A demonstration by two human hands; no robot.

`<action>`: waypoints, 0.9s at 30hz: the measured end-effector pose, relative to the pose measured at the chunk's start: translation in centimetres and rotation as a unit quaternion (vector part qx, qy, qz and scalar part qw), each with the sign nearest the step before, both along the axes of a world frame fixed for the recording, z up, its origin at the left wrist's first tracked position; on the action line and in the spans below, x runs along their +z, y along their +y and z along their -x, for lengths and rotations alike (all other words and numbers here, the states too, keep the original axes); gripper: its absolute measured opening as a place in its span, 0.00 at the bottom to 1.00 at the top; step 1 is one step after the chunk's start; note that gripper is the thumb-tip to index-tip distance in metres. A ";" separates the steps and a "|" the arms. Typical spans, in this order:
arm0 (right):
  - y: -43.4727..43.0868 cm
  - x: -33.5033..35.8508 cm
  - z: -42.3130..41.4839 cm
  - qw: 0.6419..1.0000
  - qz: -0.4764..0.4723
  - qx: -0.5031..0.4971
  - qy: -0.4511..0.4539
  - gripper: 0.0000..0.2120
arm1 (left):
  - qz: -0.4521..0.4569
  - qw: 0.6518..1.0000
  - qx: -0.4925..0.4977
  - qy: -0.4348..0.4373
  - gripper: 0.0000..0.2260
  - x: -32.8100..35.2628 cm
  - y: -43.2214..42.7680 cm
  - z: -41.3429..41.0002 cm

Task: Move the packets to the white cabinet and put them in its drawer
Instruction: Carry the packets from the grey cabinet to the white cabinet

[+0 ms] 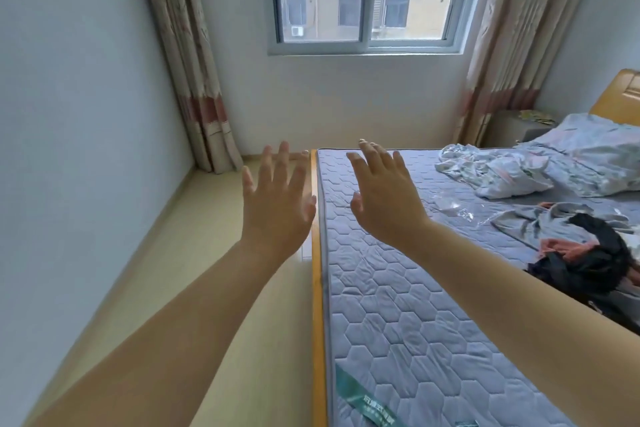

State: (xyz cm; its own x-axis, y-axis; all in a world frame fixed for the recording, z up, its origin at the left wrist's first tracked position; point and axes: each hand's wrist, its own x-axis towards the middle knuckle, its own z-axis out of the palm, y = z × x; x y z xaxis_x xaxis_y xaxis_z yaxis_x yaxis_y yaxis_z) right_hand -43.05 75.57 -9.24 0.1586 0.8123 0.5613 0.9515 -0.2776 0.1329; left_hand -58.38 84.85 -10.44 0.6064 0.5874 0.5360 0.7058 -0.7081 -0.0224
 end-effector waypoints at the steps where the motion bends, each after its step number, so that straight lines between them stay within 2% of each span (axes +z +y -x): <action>1: 1.7 0.1 1.1 1.000 0.003 0.005 -0.004 0.31 | 0.004 1.000 0.003 0.001 0.31 0.2 1.5 1.0; 9: 16.7 -1.3 6.4 0.998 -0.026 0.050 -0.017 0.30 | 0.073 0.997 0.037 -0.003 0.31 -0.8 13.8 5.8; 13: 26.3 -2.1 7.4 0.999 -0.016 0.050 -0.003 0.31 | 0.014 0.999 0.037 0.030 0.32 -0.7 23.1 6.8; 19: 42.0 -0.6 4.4 0.999 -0.020 0.034 0.007 0.31 | -0.039 0.996 0.032 0.071 0.31 1.8 40.1 4.7; 27: 60.5 0.7 -0.3 0.999 -0.030 0.023 0.012 0.28 | -0.022 0.997 0.024 0.063 0.32 2.9 59.2 -0.7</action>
